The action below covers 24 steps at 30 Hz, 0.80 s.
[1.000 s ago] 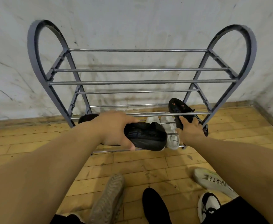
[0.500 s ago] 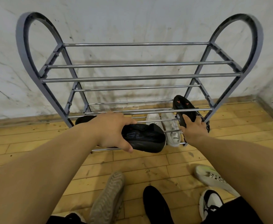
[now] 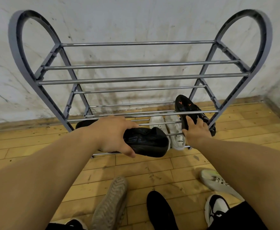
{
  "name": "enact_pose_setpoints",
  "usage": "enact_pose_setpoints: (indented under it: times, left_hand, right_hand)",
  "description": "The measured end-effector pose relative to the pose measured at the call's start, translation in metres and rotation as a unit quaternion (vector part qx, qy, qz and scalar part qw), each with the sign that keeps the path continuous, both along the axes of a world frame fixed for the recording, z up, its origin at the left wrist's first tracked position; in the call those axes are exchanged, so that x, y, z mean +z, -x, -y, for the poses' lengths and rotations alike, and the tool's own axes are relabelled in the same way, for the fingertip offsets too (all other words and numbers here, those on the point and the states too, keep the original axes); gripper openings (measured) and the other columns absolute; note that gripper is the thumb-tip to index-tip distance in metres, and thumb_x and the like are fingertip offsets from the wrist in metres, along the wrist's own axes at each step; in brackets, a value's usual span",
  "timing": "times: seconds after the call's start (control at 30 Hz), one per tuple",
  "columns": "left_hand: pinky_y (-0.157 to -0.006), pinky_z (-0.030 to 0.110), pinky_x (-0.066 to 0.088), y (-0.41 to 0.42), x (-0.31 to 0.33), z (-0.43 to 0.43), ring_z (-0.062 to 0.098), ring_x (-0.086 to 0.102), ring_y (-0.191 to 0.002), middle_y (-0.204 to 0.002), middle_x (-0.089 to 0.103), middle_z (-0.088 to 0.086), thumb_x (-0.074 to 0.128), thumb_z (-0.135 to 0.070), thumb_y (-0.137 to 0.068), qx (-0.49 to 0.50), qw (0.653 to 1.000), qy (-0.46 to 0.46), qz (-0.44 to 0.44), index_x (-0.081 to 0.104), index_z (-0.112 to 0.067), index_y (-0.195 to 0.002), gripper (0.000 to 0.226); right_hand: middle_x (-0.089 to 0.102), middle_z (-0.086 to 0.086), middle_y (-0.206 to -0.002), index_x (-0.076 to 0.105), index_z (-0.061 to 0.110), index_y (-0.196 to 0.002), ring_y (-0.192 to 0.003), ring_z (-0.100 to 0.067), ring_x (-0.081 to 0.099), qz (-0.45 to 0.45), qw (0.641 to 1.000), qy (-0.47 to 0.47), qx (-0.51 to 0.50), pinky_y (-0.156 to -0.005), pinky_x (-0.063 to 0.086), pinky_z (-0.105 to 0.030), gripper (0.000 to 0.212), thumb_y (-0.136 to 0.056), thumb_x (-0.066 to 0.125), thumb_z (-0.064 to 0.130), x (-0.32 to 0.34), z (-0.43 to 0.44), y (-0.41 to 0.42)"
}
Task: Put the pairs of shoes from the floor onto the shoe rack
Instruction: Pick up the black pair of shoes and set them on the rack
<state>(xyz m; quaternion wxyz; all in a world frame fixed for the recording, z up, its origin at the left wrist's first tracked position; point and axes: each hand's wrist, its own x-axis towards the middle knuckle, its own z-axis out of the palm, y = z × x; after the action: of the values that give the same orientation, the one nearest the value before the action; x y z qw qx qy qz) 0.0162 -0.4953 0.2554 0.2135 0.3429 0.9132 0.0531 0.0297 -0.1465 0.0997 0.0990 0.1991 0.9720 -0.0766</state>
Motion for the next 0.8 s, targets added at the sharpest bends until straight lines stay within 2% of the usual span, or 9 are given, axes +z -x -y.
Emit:
enact_pose_setpoints:
  times: [0.13,0.2,0.27,0.33,0.4,0.5,0.63,0.7,0.8]
  left_hand:
    - [-0.099,0.042,0.048,-0.001,0.001,0.0,0.013,0.05,-0.111,-0.116,0.053,-0.015,0.077,-0.074,-0.069,-0.004,1.0,-0.001,0.004,0.041,-0.048,-0.147,0.09]
    - [-0.098,0.042,0.049,-0.001,0.003,0.002,0.015,0.052,-0.111,-0.116,0.054,-0.015,0.076,-0.075,-0.067,-0.004,1.0,-0.004,0.004,0.042,-0.048,-0.147,0.091]
    - [-0.098,0.044,0.049,-0.001,0.005,0.004,0.018,0.054,-0.114,-0.119,0.056,-0.013,0.075,-0.078,-0.064,-0.003,1.0,-0.002,-0.003,0.042,-0.047,-0.147,0.095]
    - [-0.098,0.045,0.05,-0.003,0.009,0.006,0.019,0.055,-0.116,-0.125,0.058,-0.011,0.075,-0.078,-0.061,0.002,1.0,-0.008,0.0,0.042,-0.047,-0.148,0.098]
    - [-0.097,0.047,0.052,-0.008,0.014,0.006,0.019,0.056,-0.116,-0.127,0.059,-0.014,0.074,-0.08,-0.057,0.005,1.0,-0.021,0.012,0.042,-0.052,-0.147,0.099]
    - [-0.096,0.048,0.052,-0.02,0.022,0.002,0.019,0.056,-0.116,-0.127,0.06,-0.015,0.073,-0.08,-0.057,-0.004,0.999,-0.032,0.011,0.044,-0.052,-0.144,0.096]
    - [-0.099,0.044,0.05,-0.045,0.031,-0.014,0.014,0.055,-0.116,-0.127,0.06,-0.013,0.08,-0.071,-0.066,-0.032,0.995,-0.091,0.019,0.045,-0.048,-0.146,0.091]
    - [-0.099,0.038,0.05,-0.058,0.035,-0.022,0.01,0.056,-0.114,-0.125,0.06,-0.015,0.085,-0.062,-0.069,-0.039,0.987,-0.144,0.055,0.048,-0.046,-0.145,0.085]
    - [-0.099,0.035,0.051,-0.07,0.036,-0.027,0.006,0.059,-0.114,-0.126,0.062,-0.02,0.089,-0.056,-0.068,-0.018,0.98,-0.186,0.069,0.05,-0.046,-0.143,0.085]
  right_hand:
    - [0.006,-0.016,-0.168,0.002,0.036,-0.162,-0.152,-0.042,0.013,0.088,0.996,-0.017,0.021,-0.118,0.028,-0.056,0.078,-0.101,0.047,0.055,0.012,-0.004,-0.007]
    - [0.001,-0.017,-0.169,0.006,0.031,-0.162,-0.153,-0.043,0.01,0.126,0.988,-0.058,0.062,-0.121,0.026,-0.056,0.075,-0.102,0.047,0.05,0.028,0.0,-0.018]
    - [0.002,-0.017,-0.169,0.01,0.026,-0.162,-0.152,-0.044,0.015,0.159,0.974,-0.093,0.132,-0.121,0.026,-0.056,0.074,-0.102,0.048,0.044,0.047,0.009,-0.031]
    - [0.004,-0.012,-0.17,0.007,0.027,-0.164,-0.151,-0.041,0.024,0.19,0.961,-0.028,0.198,-0.119,0.032,-0.051,0.087,-0.097,0.06,0.046,0.077,0.021,-0.046]
    - [0.006,-0.003,-0.172,0.002,0.033,-0.164,-0.152,-0.03,0.028,0.168,0.953,0.094,0.234,-0.115,0.036,-0.038,0.103,-0.091,0.072,0.049,0.12,0.033,-0.06]
    - [0.012,0.013,-0.169,0.003,0.043,-0.162,-0.151,-0.014,0.027,0.086,0.937,0.198,0.276,-0.107,0.036,-0.026,0.107,-0.086,0.078,0.049,0.183,0.054,-0.085]
    - [0.02,0.023,-0.161,0.008,0.047,-0.16,-0.142,0.002,0.027,0.06,0.917,0.205,0.336,-0.11,0.025,-0.015,0.107,-0.082,0.082,0.051,0.211,0.072,-0.12]
    - [0.038,0.026,-0.146,0.016,0.047,-0.158,-0.128,0.008,0.041,0.046,0.907,0.225,0.352,-0.101,0.031,-0.004,0.103,-0.081,0.085,0.042,0.21,0.077,-0.132]
    - [0.048,0.029,-0.131,0.027,0.042,-0.159,-0.117,0.013,0.047,0.014,0.907,0.216,0.361,-0.093,0.035,0.0,0.103,-0.077,0.089,0.038,0.206,0.08,-0.138]
